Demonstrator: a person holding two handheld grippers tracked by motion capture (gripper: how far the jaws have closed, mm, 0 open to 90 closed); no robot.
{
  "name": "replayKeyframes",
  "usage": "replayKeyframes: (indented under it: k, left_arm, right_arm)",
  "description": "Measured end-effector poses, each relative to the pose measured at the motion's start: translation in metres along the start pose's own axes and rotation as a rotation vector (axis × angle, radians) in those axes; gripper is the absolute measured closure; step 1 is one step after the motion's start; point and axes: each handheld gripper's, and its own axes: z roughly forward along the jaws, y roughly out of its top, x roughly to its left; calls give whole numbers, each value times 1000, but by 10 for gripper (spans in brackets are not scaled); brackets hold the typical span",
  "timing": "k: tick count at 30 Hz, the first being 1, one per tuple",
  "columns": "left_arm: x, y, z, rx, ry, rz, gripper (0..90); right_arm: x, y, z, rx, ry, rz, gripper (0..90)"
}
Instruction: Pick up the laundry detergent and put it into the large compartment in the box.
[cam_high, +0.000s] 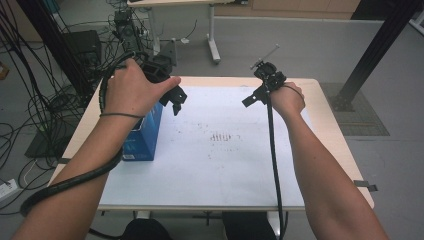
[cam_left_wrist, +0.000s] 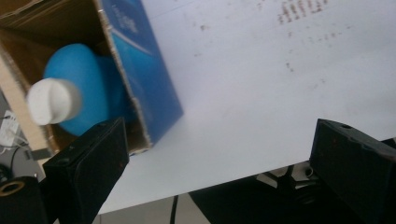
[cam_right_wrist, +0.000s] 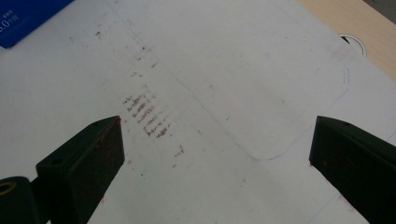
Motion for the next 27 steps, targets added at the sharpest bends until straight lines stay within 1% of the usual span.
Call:
replayKeyframes:
  k: [2, 5, 10, 11, 12, 14, 18, 19, 23, 27]
  left_arm:
    - [-8, 1, 2, 7, -13, 25, 48]
    - [-20, 3, 3, 13, -24, 47, 49]
    - [-39, 3, 3, 10, -34, 94, 49]
    - [-39, 3, 3, 10, -34, 94, 49]
    - [-43, 4, 3, 12, -44, 105, 49]
    - [-49, 3, 3, 7, -45, 120, 49]
    - [-54, 4, 3, 5, -49, 134, 49]
    - [-55, 4, 4, 2, -50, 128, 49]
    - [-58, 5, 6, 10, -52, 138, 49]
    - [-58, 5, 8, 7, -56, 138, 49]
  right_arm:
    - [0, 0, -1, 1, 0, 1, 32]
    - [0, 0, -1, 0, -1, -1, 32]
    - [0, 0, -1, 0, 0, -1, 32]
    - [0, 0, -1, 0, 0, -1, 32]
    - [0, -1, -1, -1, 3, 1, 32]
    - [1, 0, -1, -1, 3, -2, 32]
    - [1, -2, -2, -6, 0, 0, 32]
    - [1, -2, -2, -5, 2, 0, 32]
    - [0, -3, -3, -7, 3, 2, 32]
    - [0, -4, -4, -5, -1, 3, 33]
